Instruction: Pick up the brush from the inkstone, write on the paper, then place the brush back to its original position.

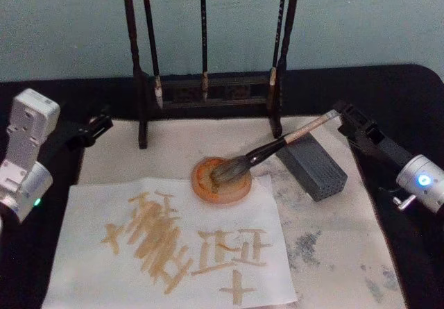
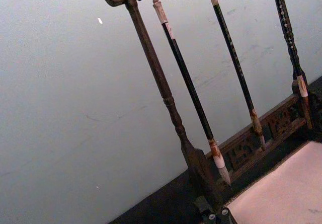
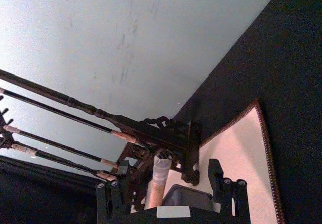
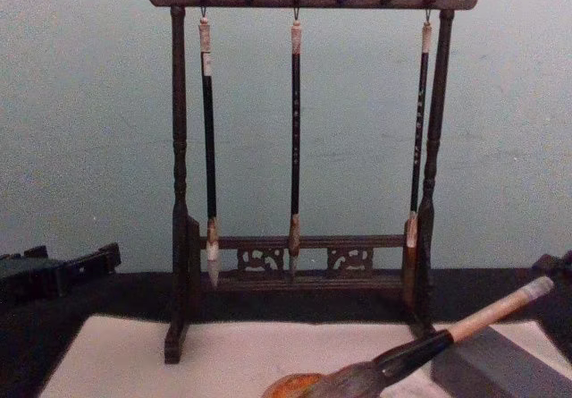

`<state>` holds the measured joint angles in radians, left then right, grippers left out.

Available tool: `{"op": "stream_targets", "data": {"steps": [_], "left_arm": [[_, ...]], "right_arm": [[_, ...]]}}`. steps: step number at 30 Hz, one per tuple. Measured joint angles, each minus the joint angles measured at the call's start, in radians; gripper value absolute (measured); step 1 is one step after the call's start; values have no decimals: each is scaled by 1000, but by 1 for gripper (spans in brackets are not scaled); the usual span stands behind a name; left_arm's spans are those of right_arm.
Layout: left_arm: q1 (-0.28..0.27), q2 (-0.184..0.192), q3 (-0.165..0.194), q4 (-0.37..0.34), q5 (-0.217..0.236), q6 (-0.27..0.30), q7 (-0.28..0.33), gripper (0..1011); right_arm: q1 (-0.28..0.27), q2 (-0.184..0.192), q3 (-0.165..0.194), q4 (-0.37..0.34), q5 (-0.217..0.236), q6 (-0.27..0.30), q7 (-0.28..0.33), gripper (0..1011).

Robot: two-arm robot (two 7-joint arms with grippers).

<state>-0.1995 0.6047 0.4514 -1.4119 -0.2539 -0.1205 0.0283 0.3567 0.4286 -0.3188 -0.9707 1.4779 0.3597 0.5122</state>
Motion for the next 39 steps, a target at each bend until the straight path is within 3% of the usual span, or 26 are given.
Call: {"op": "stream_targets", "data": {"steps": [21, 30, 39], "left_arm": [[0, 0, 0, 0, 0, 0, 0, 1002], [0, 0, 0, 0, 0, 0, 0, 1002], [0, 0, 0, 0, 0, 0, 0, 1000]], "right_arm": [[68, -7, -85, 63, 5, -3, 26, 1001], [68, -6, -83, 63, 5, -4, 26, 998], [66, -6, -82, 63, 5, -4, 26, 794]]}}
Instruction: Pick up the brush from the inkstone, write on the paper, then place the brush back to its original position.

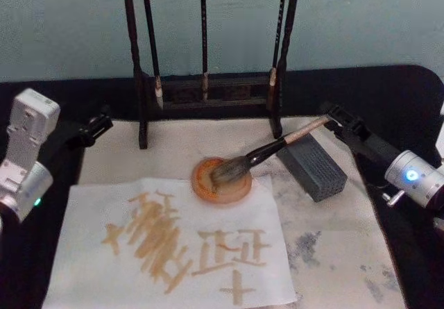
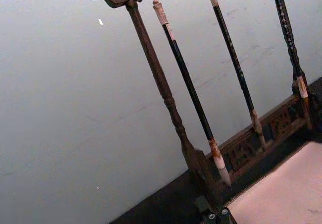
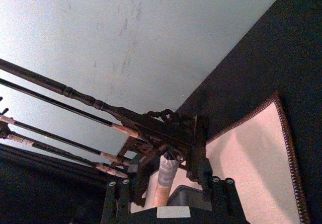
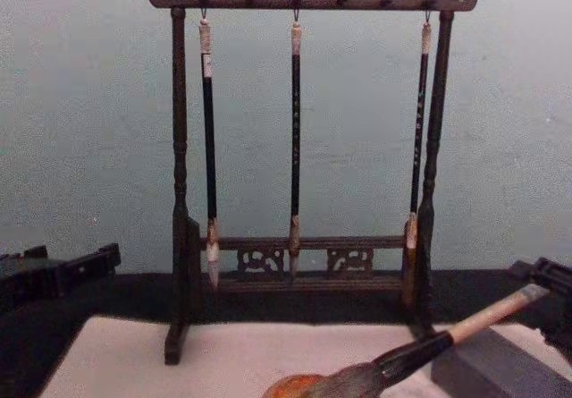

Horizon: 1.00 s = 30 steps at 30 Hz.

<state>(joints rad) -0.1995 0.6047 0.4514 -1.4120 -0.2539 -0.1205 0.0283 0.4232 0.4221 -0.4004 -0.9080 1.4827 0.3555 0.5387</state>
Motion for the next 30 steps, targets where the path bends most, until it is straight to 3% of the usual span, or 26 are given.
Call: {"op": "stream_targets", "data": {"steps": [10, 18, 30], "left_arm": [[0, 0, 0, 0, 0, 0, 0, 1002], [0, 0, 0, 0, 0, 0, 0, 1002], [0, 0, 0, 0, 0, 0, 0, 1002]], "right_arm": [[-1, 0, 1, -1, -1, 0, -1, 435], [-2, 0, 2, -1, 0, 0, -1, 204], [-2, 0, 2, -2, 0, 0, -1, 191]]}}
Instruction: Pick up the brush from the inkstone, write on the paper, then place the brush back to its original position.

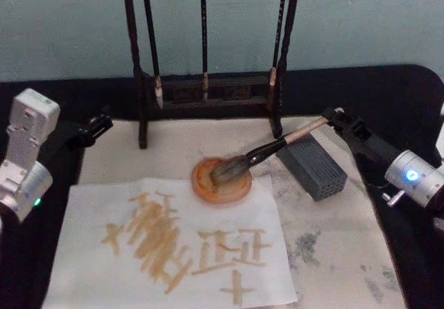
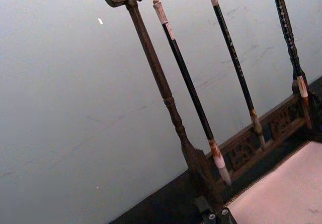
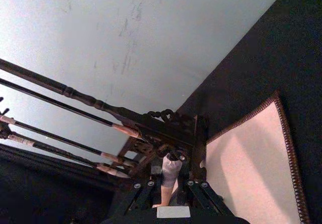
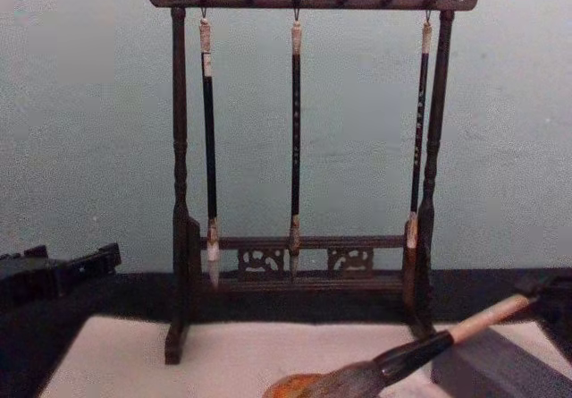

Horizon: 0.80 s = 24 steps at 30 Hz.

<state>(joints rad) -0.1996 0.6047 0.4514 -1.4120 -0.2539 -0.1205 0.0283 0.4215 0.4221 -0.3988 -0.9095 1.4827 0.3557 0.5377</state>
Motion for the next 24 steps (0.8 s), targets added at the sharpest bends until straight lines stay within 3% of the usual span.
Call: {"op": "stream_targets", "data": {"steps": [18, 24], "left_arm": [[0, 0, 0, 0, 0, 0, 0, 1002], [0, 0, 0, 0, 0, 0, 0, 1002]], "right_arm": [[0, 0, 0, 1, 0, 0, 0, 191], [-6, 11, 2, -8, 29, 4, 7, 190]]}}
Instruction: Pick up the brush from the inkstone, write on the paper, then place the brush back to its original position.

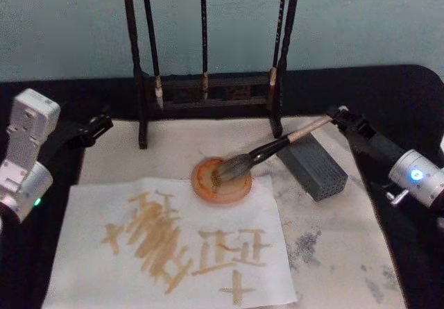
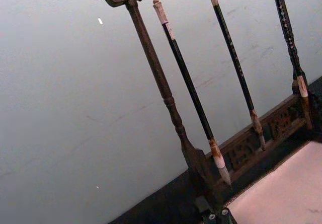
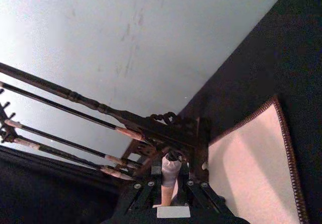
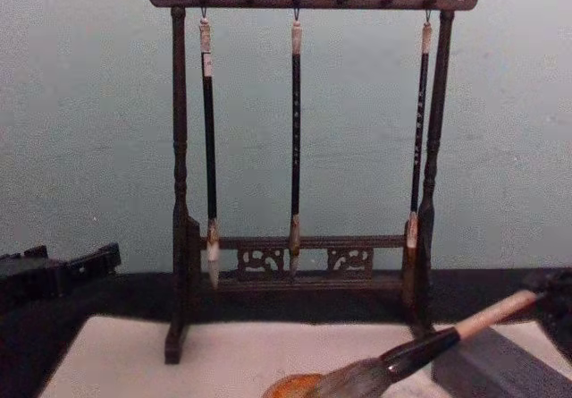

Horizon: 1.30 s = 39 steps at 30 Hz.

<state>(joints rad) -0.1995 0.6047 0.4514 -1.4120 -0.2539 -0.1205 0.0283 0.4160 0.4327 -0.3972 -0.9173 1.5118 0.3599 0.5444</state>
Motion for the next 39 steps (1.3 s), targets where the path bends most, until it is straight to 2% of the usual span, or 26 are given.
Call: {"op": "stream_targets", "data": {"steps": [5, 9, 16, 22, 26, 30, 32, 33, 34, 37, 39], "left_arm": [[0, 0, 0, 0, 0, 0, 0, 1002], [0, 0, 0, 0, 0, 0, 0, 1002], [0, 0, 0, 0, 0, 0, 0, 1002], [0, 0, 0, 0, 0, 0, 0, 1002], [0, 0, 0, 0, 0, 0, 0, 1002], [0, 0, 0, 0, 0, 0, 0, 1002], [0, 0, 0, 0, 0, 0, 0, 1002], [0, 0, 0, 0, 0, 0, 0, 1002], [0, 0, 0, 0, 0, 0, 0, 1002], [0, 0, 0, 0, 0, 0, 0, 1000], [0, 0, 0, 0, 0, 0, 0, 1000]], "right_arm": [[-16, 18, 7, -36, 27, 1, -4, 189], [-44, 43, 14, -99, 49, 0, -10, 189], [-109, 96, 26, -252, 84, -11, -11, 189], [-159, 139, 28, -377, 87, -33, 1, 187], [-191, 178, 19, -476, 62, -62, 1, 187], [-213, 227, -6, -587, 0, -93, -16, 187], [-216, 239, -15, -616, -19, -101, -20, 187], [-217, 254, -29, -651, -50, -110, -30, 187], [-217, 254, -29, -651, -50, -110, -30, 187], [-208, 276, -65, -714, -113, -125, -56, 187], [-201, 281, -80, -732, -138, -130, -67, 187]]}}
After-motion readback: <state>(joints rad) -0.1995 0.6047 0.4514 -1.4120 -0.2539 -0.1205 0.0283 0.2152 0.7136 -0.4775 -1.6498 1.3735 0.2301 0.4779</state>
